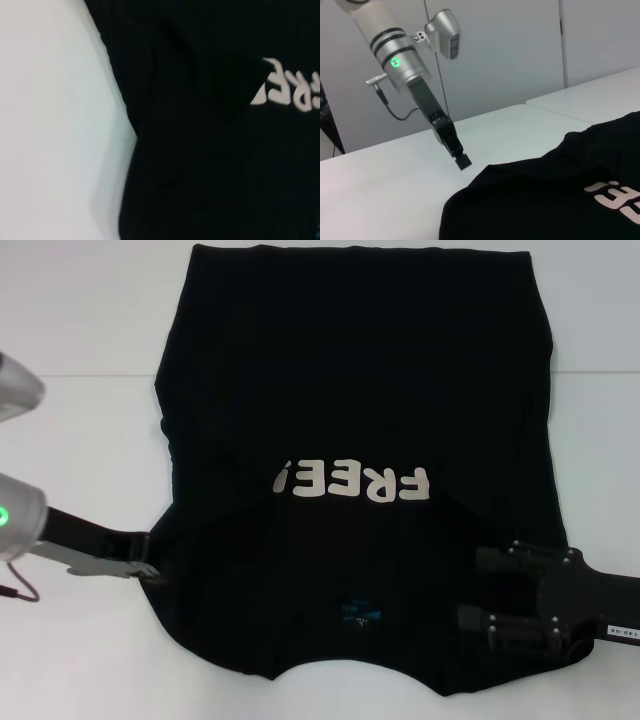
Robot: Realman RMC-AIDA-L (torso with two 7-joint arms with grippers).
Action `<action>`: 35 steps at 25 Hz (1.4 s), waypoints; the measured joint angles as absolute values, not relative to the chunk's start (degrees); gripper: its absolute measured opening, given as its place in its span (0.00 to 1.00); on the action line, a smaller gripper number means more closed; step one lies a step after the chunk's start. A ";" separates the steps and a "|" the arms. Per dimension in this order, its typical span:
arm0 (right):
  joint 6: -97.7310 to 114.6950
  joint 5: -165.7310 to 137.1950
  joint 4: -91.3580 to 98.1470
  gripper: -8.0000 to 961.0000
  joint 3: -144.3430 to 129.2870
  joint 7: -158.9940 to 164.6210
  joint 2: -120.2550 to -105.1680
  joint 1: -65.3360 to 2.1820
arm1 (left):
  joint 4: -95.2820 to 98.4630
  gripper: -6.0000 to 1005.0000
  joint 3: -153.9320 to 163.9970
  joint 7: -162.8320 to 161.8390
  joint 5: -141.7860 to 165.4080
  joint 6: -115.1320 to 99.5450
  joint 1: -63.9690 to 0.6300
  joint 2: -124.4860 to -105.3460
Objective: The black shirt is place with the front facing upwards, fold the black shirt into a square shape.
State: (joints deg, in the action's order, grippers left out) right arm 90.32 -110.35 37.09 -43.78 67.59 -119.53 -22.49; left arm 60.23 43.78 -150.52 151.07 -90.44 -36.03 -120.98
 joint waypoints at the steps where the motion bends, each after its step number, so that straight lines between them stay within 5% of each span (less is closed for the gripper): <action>1: 90.34 -110.40 37.09 0.87 -43.78 67.59 -119.53 -22.48 | 59.99 0.05 42.52 -150.25 150.26 -91.03 -35.72 -120.54; 14: 90.24 -110.66 37.09 0.87 -43.76 67.59 -119.53 -22.45 | 57.50 0.16 40.86 -151.31 149.98 -90.40 -34.63 -120.61; 25: 89.93 -110.66 37.09 0.87 -43.82 67.59 -119.53 -22.26 | 67.66 0.57 53.21 -158.77 156.53 -90.51 -35.41 -122.50; 27: 89.92 -110.68 37.09 0.87 -43.85 67.59 -119.53 -22.18 | 69.63 0.80 55.24 -159.96 159.48 -90.59 -35.90 -123.63; 35: 89.91 -110.74 37.09 0.87 -43.94 67.59 -119.51 -22.14 | 68.95 0.95 60.88 -162.97 160.37 -89.74 -36.83 -124.31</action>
